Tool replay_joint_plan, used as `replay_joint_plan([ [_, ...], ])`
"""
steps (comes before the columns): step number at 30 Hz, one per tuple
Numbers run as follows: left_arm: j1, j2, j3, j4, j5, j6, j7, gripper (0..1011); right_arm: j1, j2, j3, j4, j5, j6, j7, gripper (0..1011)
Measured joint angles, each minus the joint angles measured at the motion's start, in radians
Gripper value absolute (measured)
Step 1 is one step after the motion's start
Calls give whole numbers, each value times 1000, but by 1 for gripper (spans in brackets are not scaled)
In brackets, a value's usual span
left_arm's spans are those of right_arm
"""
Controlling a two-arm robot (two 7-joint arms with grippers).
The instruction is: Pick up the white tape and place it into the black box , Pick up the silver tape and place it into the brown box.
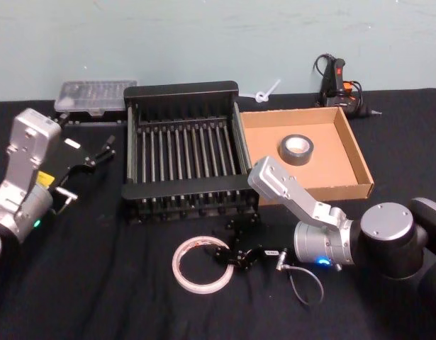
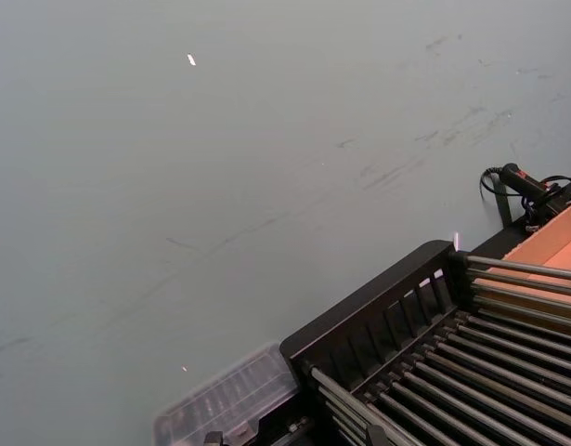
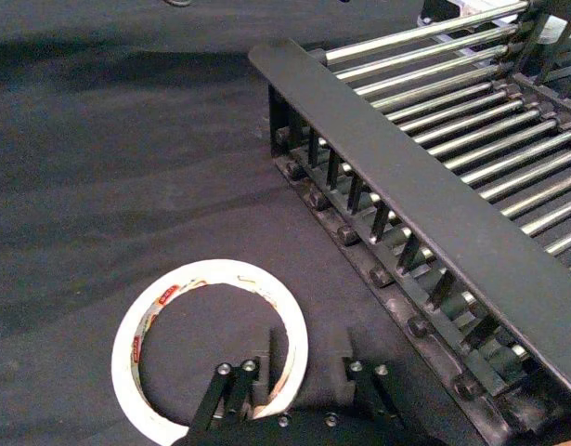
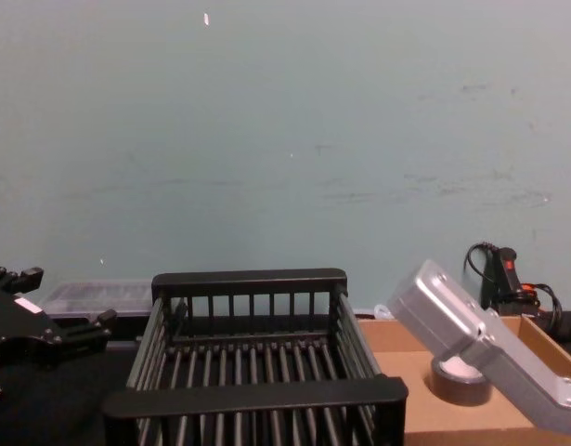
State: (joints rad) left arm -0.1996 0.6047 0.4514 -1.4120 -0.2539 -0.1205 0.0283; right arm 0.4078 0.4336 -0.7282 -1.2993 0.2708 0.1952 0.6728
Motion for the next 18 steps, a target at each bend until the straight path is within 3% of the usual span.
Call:
replay_joint_plan([
  [10,0,0,0,0,0,0,0,1001,0,0,0,0,0,0,0,127],
  [18,0,0,0,0,0,0,0,1001,-2,3,4,-3,5,-2,4,101],
])
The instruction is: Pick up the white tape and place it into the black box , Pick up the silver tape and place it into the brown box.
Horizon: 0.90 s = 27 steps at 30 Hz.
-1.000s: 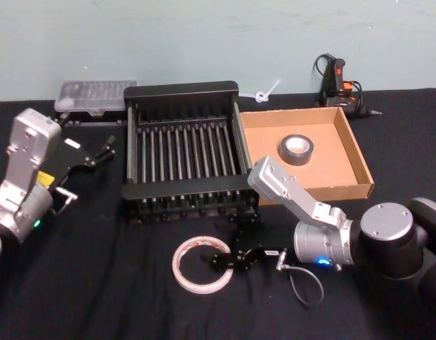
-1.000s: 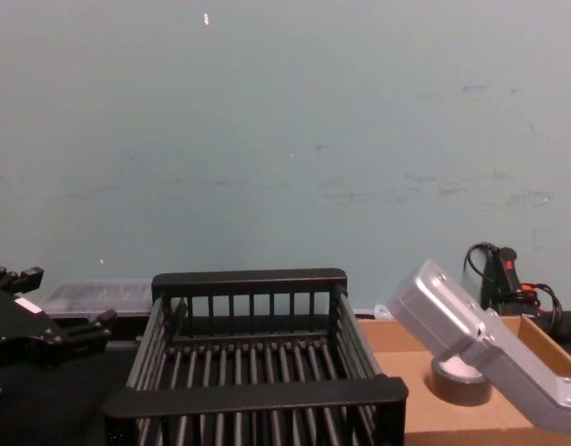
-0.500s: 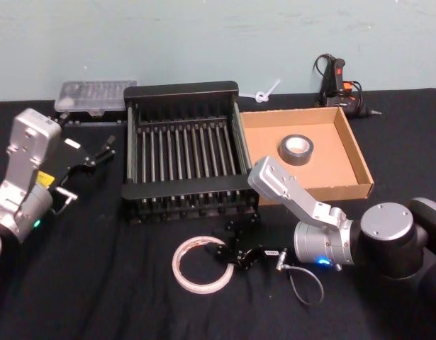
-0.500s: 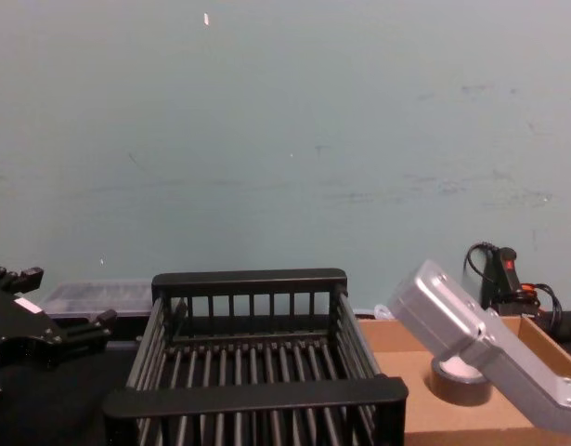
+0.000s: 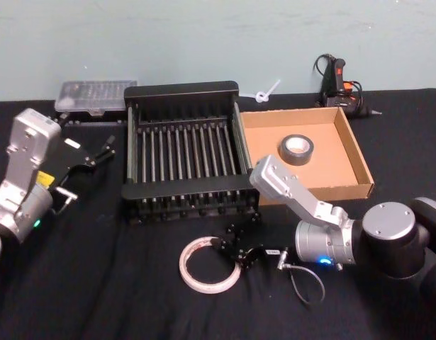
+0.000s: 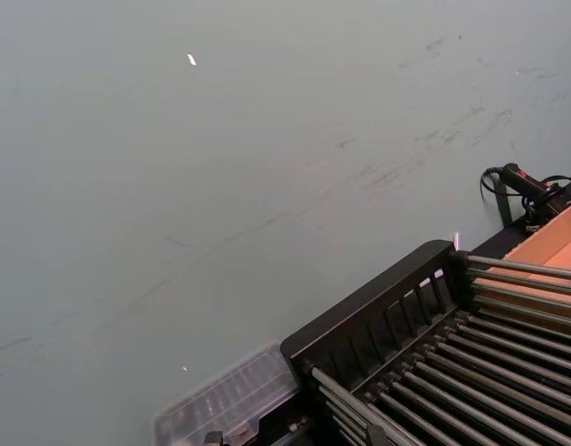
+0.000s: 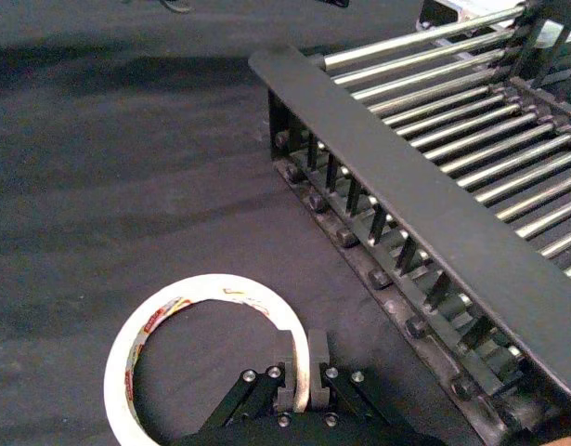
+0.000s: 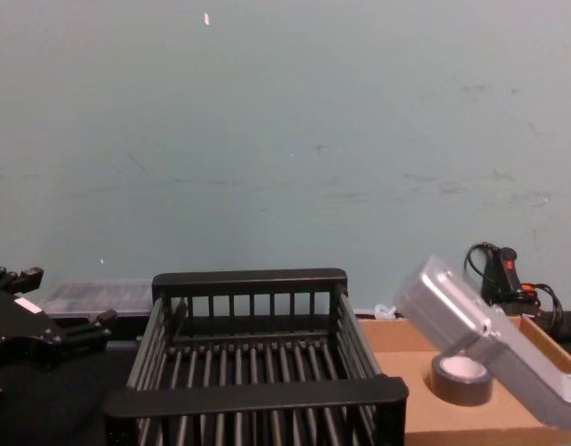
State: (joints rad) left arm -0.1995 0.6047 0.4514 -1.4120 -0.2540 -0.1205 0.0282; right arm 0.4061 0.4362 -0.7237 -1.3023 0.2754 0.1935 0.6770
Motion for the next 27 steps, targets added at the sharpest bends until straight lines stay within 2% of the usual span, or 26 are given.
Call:
replay_joint_plan([
  [10,0,0,0,0,0,0,0,1002,-19,30,28,-55,34,-11,14,101],
  [21,0,0,0,0,0,0,0,1001,-36,82,73,-153,103,-27,25,100],
  [27,0,0,0,0,0,0,0,1001,-26,90,92,-167,132,-32,20,100],
])
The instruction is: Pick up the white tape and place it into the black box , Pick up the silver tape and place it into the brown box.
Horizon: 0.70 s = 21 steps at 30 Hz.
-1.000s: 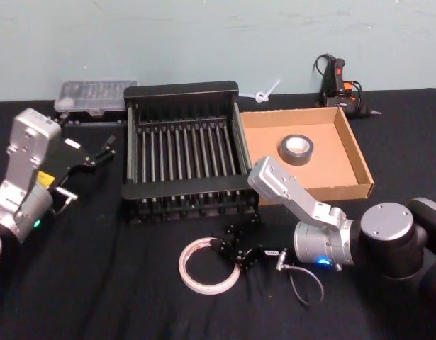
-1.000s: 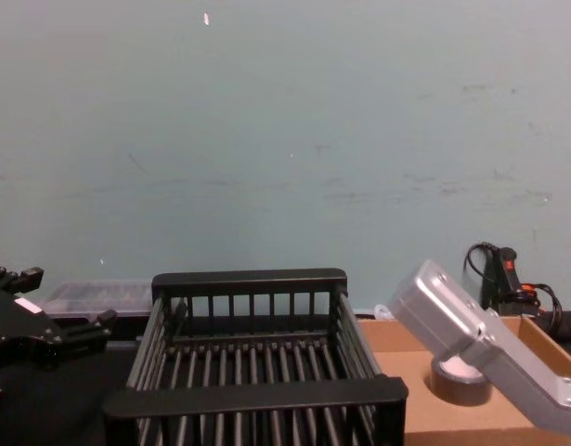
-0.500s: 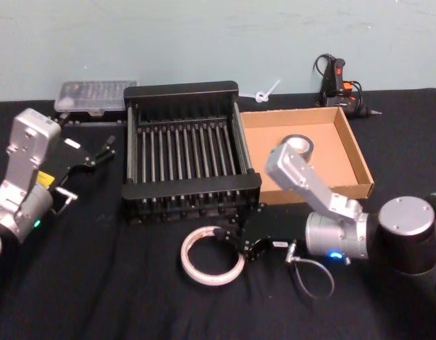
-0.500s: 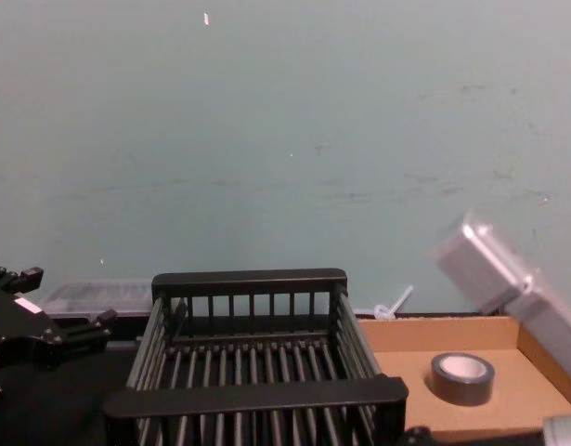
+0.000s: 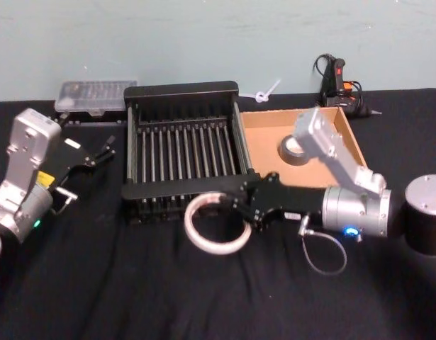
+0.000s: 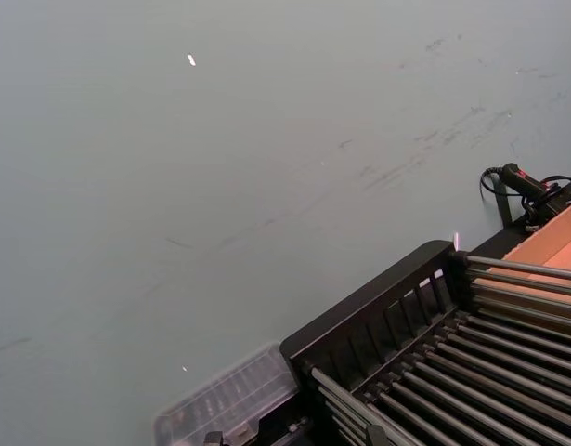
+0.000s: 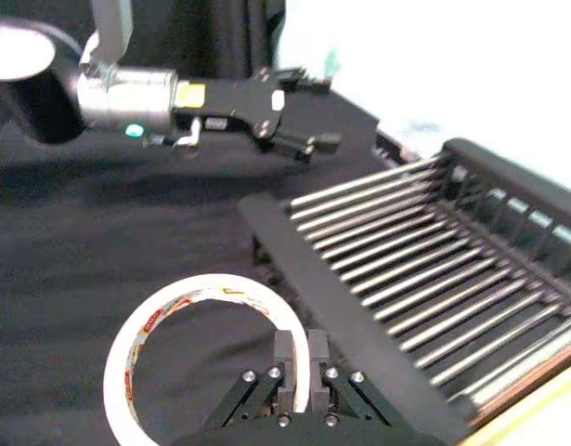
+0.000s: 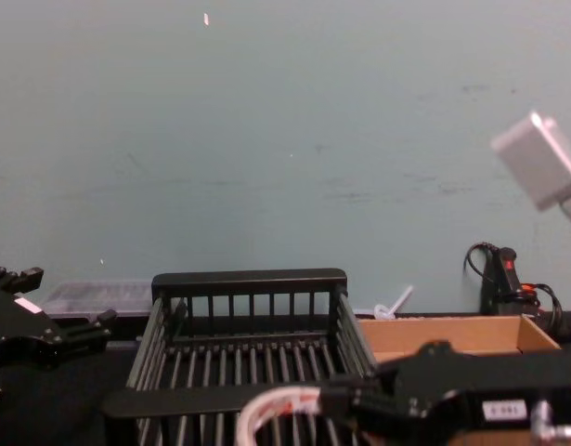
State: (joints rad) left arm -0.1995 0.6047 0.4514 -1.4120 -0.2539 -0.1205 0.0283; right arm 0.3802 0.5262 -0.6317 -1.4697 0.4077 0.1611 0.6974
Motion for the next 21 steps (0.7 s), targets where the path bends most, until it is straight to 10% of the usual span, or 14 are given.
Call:
replay_joint_plan([
  [21,0,0,0,0,0,0,0,1001,114,-88,48,90,43,-18,-104,100],
])
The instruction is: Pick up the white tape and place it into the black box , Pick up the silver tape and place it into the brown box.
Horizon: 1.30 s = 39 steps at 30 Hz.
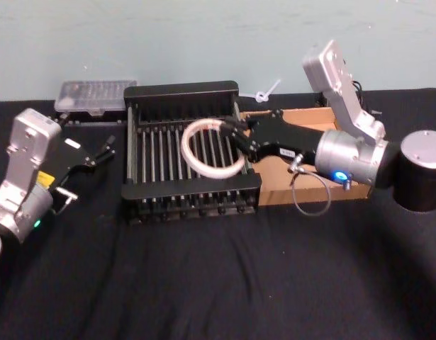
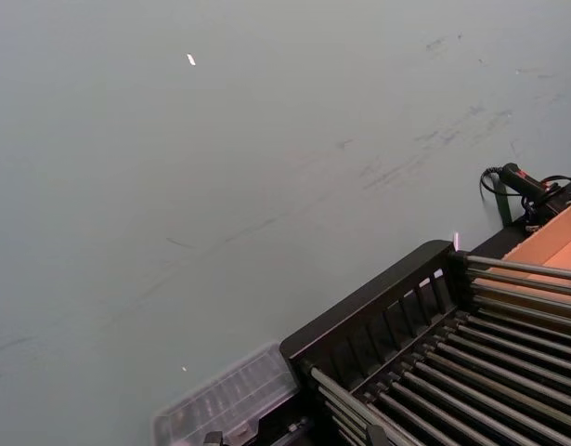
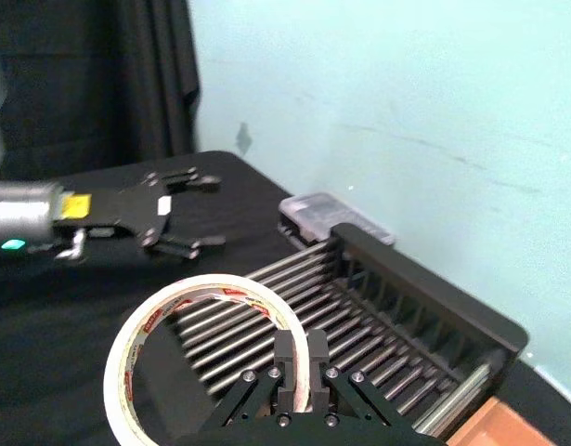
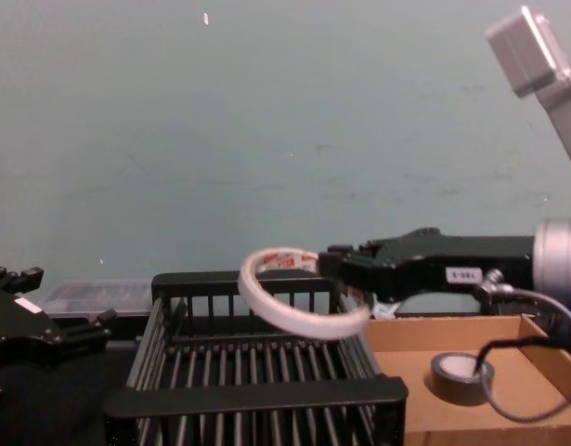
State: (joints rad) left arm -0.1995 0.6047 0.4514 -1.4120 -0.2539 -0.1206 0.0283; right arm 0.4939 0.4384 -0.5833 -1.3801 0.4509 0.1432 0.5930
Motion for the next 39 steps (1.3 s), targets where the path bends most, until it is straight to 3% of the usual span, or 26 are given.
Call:
replay_joint_plan([
  [10,0,0,0,0,0,0,0,1001,64,-86,6,96,-19,44,-78,100],
  [24,0,0,0,0,0,0,0,1002,159,-242,1,332,-114,42,-206,101],
  [31,0,0,0,0,0,0,0,1001,182,-285,-2,413,-146,44,-229,100],
  [39,0,0,0,0,0,0,0,1001,186,-298,-4,438,-168,54,-229,100],
])
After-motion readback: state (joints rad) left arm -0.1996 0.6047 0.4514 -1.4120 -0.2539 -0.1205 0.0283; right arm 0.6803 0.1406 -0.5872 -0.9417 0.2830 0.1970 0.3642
